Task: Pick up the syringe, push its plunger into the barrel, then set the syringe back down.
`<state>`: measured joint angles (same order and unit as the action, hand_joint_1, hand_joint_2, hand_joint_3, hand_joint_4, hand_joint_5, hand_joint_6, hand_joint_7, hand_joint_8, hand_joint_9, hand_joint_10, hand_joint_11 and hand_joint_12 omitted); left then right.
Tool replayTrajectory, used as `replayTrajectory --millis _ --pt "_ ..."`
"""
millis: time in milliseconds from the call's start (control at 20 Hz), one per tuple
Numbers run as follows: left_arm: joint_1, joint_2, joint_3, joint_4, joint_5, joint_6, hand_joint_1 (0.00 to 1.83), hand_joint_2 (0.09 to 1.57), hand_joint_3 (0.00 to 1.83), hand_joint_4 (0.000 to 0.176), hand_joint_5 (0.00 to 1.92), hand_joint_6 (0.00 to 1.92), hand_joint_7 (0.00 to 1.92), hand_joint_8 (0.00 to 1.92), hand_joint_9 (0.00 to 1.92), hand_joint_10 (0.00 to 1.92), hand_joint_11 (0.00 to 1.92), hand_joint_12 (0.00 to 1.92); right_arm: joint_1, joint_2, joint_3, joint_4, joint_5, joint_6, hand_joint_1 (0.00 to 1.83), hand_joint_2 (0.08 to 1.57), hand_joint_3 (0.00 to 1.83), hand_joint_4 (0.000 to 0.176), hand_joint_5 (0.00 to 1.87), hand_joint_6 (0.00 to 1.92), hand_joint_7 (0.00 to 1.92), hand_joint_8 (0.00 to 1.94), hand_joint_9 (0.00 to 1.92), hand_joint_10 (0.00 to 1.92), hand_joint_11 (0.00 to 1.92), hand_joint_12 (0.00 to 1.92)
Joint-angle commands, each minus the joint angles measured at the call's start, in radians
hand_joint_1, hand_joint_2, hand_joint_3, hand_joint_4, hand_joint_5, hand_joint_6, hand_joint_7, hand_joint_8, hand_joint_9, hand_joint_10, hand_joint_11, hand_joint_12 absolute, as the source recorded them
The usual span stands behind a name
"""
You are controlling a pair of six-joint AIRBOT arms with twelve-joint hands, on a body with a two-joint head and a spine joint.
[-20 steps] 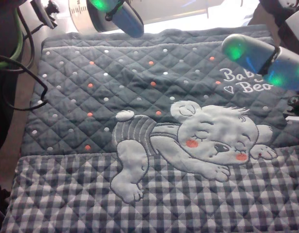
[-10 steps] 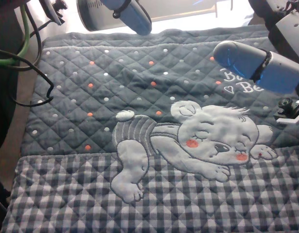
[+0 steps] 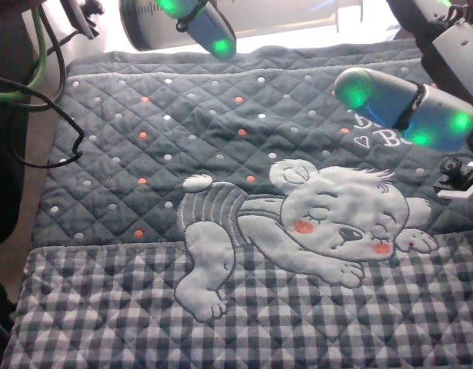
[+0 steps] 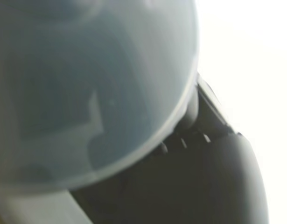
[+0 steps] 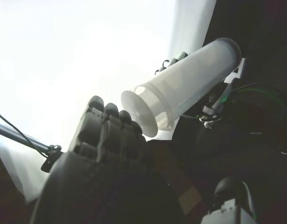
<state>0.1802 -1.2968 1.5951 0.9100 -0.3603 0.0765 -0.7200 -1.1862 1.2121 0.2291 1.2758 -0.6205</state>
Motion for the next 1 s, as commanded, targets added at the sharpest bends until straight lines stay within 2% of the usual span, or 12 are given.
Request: replayTrajectory --millis 0,50,250,450,700,750,900,950 --pt "-0.01 -0.013 -0.008 -0.036 -0.103 -0.035 1.62 0.72 0.8 0.0 1.28 1.92 1.48 1.92 1.6 1.92 1.65 1.92 0.014 0.019 -0.005 -0.059 0.09 0.006 0.0 0.9 0.02 0.0 0.0 0.0 0.0 0.0 0.0 0.0 0.0 0.0" --pt "-0.005 -0.013 -0.008 -0.014 -0.095 -0.047 1.62 0.73 0.81 0.0 1.2 1.92 1.46 1.92 1.59 1.92 1.65 1.92 0.014 0.039 -0.01 -0.062 0.09 0.005 0.0 0.89 0.02 0.0 0.0 0.0 0.0 0.0 0.0 0.0 0.0 0.0" --pt "0.01 -0.013 -0.007 0.03 -0.075 -0.075 1.66 0.73 0.79 0.0 1.23 1.92 1.44 1.92 1.54 1.92 1.6 1.92 0.014 0.078 -0.015 -0.074 0.081 0.005 0.0 0.94 0.01 0.0 0.0 0.0 0.0 0.0 0.0 0.0 0.0 0.0" --pt "0.035 -0.026 0.006 0.101 -0.055 -0.137 1.63 0.68 0.88 0.0 1.28 1.92 1.42 1.92 1.52 1.92 1.59 1.92 0.019 0.111 -0.017 -0.1 0.047 0.005 0.0 0.92 0.0 0.0 0.0 0.0 0.0 0.0 0.0 0.0 0.03 0.01" --pt "0.054 -0.034 0.014 0.195 -0.011 -0.192 1.58 0.8 0.68 0.0 1.21 1.92 1.4 1.92 1.5 1.92 1.57 1.92 0.032 0.158 -0.023 -0.119 0.039 0.004 0.0 0.84 0.0 0.0 0.0 0.0 0.0 0.0 0.0 0.0 0.0 0.0" --pt "0.06 -0.043 0.025 0.242 -0.006 -0.24 1.58 0.84 0.63 0.0 1.21 1.92 1.39 1.92 1.5 1.92 1.57 1.92 0.035 0.163 -0.024 -0.123 0.039 0.003 0.0 0.86 0.0 0.0 0.0 0.0 0.0 0.0 0.0 0.0 0.0 0.0" --pt "0.082 -0.064 0.047 0.252 0.001 -0.255 1.56 0.88 0.63 0.0 1.21 1.92 1.39 1.92 1.51 1.92 1.57 1.92 0.036 0.167 -0.026 -0.127 0.039 0.002 0.0 0.87 0.0 0.0 0.0 0.0 0.0 0.0 0.0 0.0 0.0 0.0" --pt "0.086 -0.07 0.053 0.287 0.007 -0.287 1.58 0.86 0.62 0.0 1.18 1.92 1.37 1.92 1.49 1.92 1.56 1.92 0.036 0.168 -0.026 -0.128 0.039 0.002 0.0 0.87 0.01 0.0 0.0 0.0 0.0 0.0 0.0 0.0 0.0 0.0"
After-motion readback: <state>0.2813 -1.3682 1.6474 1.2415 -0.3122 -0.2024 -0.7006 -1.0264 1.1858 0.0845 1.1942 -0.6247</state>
